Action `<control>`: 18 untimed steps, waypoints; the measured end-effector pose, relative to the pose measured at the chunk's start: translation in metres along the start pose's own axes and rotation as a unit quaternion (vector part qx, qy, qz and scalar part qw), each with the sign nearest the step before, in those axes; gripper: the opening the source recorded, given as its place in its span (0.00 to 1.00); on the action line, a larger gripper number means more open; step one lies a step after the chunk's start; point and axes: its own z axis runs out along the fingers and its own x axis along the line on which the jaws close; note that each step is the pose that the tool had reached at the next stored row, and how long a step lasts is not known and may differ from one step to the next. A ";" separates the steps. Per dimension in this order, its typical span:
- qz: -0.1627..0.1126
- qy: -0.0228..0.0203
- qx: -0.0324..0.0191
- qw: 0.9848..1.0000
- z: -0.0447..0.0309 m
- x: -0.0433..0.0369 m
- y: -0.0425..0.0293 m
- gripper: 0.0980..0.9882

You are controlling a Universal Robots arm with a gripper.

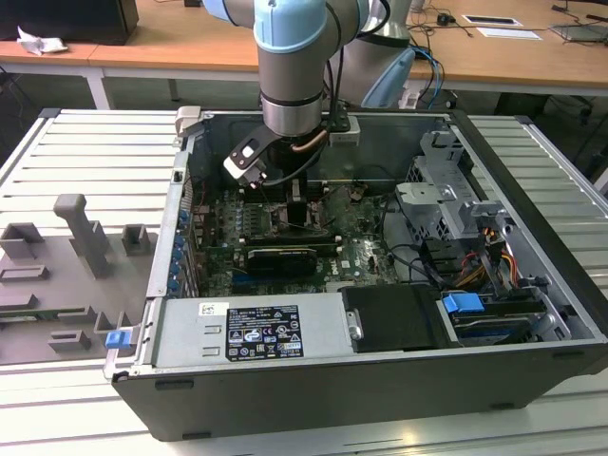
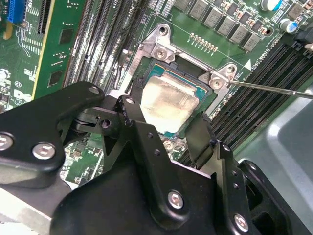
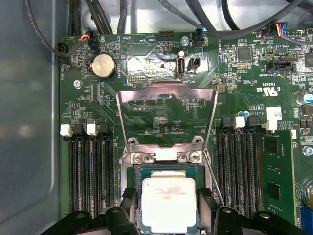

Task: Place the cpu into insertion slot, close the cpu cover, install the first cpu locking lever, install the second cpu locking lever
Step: 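Place the cpu into insertion slot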

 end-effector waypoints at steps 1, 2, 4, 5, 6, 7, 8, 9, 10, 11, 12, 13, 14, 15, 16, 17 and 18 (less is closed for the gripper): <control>0.000 0.000 0.000 1.000 0.0000 0.0000 0.0000 0.58; 0.000 0.000 0.000 1.000 0.0000 0.0000 0.0000 0.58; 0.000 0.000 0.000 1.000 0.0000 0.0000 0.0000 0.58; -0.001 0.000 0.000 1.000 0.0001 0.0002 0.0001 0.58; -0.002 0.000 0.000 1.000 0.0002 0.0006 0.0002 0.58; -0.004 0.000 0.000 1.000 0.0003 0.0012 0.0009 0.58; -0.006 0.001 0.000 1.000 0.0006 0.0015 0.0018 0.58; -0.007 0.001 0.000 1.000 0.0008 0.0017 0.0022 0.58; -0.008 0.001 0.000 1.000 0.0008 0.0017 0.0024 0.58; -0.008 0.001 0.000 1.000 0.0008 0.0017 0.0024 0.58; -0.008 0.001 0.000 1.000 0.0008 0.0018 0.0024 0.58; -0.008 0.001 0.000 1.000 0.0005 0.0018 0.0025 0.58; -0.009 0.001 0.000 1.000 -0.0002 0.0018 0.0026 0.58; -0.009 0.001 0.000 1.000 -0.0013 0.0018 0.0026 0.58; -0.009 0.001 0.000 1.000 -0.0037 0.0018 0.0028 0.58; -0.009 0.001 0.000 1.000 -0.0052 0.0018 0.0030 0.58; -0.009 0.001 0.000 1.000 -0.0064 0.0018 0.0031 0.58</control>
